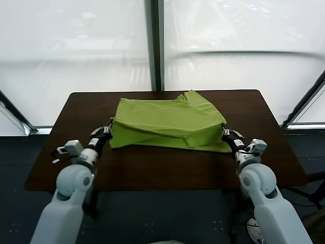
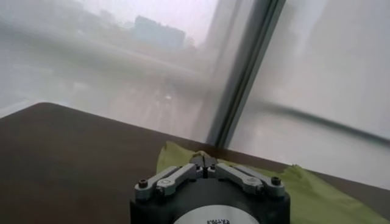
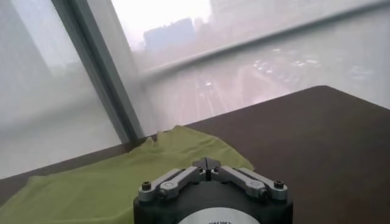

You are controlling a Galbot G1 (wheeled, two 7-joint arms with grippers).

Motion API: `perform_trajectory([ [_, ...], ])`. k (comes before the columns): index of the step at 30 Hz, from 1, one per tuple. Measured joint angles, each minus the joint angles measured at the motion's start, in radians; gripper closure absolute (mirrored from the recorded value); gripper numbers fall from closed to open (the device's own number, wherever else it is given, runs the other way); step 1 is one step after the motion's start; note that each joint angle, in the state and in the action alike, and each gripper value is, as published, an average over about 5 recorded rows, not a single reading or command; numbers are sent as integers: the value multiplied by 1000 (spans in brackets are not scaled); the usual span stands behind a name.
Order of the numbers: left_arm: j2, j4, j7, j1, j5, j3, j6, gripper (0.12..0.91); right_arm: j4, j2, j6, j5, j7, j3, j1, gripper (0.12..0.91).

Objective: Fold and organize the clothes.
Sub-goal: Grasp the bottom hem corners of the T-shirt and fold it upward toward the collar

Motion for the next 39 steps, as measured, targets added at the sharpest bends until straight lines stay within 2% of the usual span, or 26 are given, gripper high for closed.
perform_trajectory([
  [12,64,109,15,-74,4,62,-6,881,-107,26,19,-47,-21,-33,50,873],
  [15,68,130,15,-89,7,75,-7,881,-115,34,23,-53,-26,-34,53,762],
  [19,65,146,18,-100,34,80,-17,858,-111,38,33,-72,-54,-28,46,506],
  [20,64,146,19,-100,48,79,-21,827,-106,35,36,-78,-65,-25,41,449],
  [23,61,142,15,-92,89,72,-21,672,-84,22,41,-104,-95,-14,20,264],
  [26,58,126,8,-78,107,58,2,502,-51,-2,33,-128,-124,-2,-10,148],
  [29,59,104,1,-58,105,40,25,316,-11,-39,9,-126,-144,13,-46,122],
  [32,58,70,-10,-25,93,27,45,175,36,-87,-22,-116,-150,29,-88,119],
  [35,47,25,-15,23,93,19,54,130,78,-143,-44,-109,-155,47,-136,119],
  [39,27,-18,-13,85,108,17,52,124,102,-205,-59,-90,-168,69,-190,118],
])
